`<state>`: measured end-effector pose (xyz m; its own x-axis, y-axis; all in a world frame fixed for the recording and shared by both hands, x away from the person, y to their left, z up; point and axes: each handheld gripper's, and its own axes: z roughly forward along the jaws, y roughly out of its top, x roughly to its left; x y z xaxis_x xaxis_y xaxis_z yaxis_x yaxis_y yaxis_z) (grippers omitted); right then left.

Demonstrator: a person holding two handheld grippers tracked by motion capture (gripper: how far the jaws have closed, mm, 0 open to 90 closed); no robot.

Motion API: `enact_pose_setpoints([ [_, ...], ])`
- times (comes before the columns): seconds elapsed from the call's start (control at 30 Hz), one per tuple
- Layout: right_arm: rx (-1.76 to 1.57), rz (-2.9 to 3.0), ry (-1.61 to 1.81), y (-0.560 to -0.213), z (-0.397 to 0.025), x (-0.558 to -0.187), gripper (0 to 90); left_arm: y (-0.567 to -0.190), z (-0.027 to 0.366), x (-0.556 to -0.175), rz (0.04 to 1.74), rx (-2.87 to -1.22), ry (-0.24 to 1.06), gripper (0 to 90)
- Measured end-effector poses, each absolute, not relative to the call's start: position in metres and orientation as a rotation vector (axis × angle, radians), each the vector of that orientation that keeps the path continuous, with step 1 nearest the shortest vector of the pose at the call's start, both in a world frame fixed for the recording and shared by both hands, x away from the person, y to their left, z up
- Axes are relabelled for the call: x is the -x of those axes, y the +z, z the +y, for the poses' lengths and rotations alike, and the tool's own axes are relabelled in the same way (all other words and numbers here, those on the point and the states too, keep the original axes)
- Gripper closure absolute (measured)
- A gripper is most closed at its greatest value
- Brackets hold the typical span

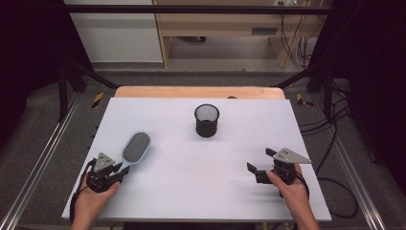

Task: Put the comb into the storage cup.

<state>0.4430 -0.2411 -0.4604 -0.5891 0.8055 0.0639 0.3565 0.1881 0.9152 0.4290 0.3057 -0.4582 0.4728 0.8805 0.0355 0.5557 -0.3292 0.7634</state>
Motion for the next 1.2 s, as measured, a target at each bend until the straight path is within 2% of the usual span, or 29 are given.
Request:
enact_pose_setpoints([
  [0.4, -1.121, 1.991, 1.398, -0.457, -0.243, -0.442, 6.1, -0.434, 0.297, -0.422, 1.071, -1.943, 0.614, 69.8],
  [0.73, -1.174, 1.962, 1.448, -0.452, -0.231, -0.440, 6.3, -0.412, 0.284, -0.444, 1.015, -1.878, 0.628, 69.8],
  [1.0, -1.136, 1.999, 1.414, -0.452, -0.218, -0.439, 6.7, -0.417, 0.251, -0.460, 0.983, -1.868, 0.605, 69.8],
  [1.2, -1.106, 2.007, 1.417, -0.449, -0.205, -0.440, 7.0, -0.424, 0.239, -0.456, 0.970, -1.890, 0.607, 69.9],
])
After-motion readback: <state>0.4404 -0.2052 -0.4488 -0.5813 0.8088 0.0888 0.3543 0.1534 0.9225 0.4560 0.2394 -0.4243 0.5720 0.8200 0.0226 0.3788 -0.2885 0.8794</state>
